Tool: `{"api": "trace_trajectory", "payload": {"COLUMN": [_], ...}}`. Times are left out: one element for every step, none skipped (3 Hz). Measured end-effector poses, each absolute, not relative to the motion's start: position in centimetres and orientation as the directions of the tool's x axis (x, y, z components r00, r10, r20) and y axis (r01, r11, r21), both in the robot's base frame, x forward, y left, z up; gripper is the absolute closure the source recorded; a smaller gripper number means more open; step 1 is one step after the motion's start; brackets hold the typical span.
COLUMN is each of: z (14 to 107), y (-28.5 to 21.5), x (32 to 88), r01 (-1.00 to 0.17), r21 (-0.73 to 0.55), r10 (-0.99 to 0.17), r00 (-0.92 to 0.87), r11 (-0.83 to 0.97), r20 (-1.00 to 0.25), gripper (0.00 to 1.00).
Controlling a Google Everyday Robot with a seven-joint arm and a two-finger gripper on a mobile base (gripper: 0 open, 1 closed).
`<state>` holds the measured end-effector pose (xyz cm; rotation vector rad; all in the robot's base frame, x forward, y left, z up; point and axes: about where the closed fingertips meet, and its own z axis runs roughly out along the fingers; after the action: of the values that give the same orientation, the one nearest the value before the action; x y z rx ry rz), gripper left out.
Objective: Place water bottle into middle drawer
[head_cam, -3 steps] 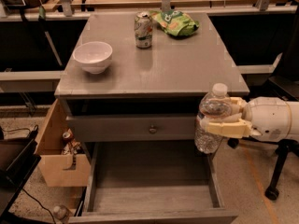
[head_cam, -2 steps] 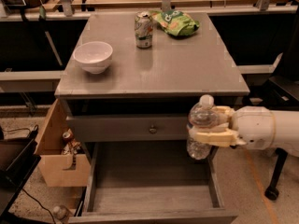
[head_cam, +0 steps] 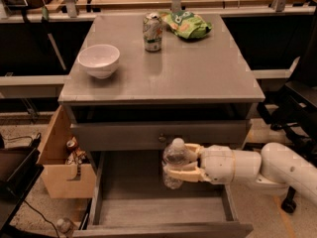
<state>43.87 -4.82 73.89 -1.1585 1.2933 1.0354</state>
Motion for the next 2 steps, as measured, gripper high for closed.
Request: {"api": "trace_trajectory", "payload": {"z": [68.5, 63.2], "y": [-1.1, 1.7], "x": [45.0, 45.8], "r01": [-0.994, -0.998], "r21": [-0.047, -0.026], "r10": [-0.024, 0.009], "r00": [0.045, 0.026], "r11": [0.104, 0.053], "r20": [-0.999, -1.0], "gripper": [1.0, 1.0]}}
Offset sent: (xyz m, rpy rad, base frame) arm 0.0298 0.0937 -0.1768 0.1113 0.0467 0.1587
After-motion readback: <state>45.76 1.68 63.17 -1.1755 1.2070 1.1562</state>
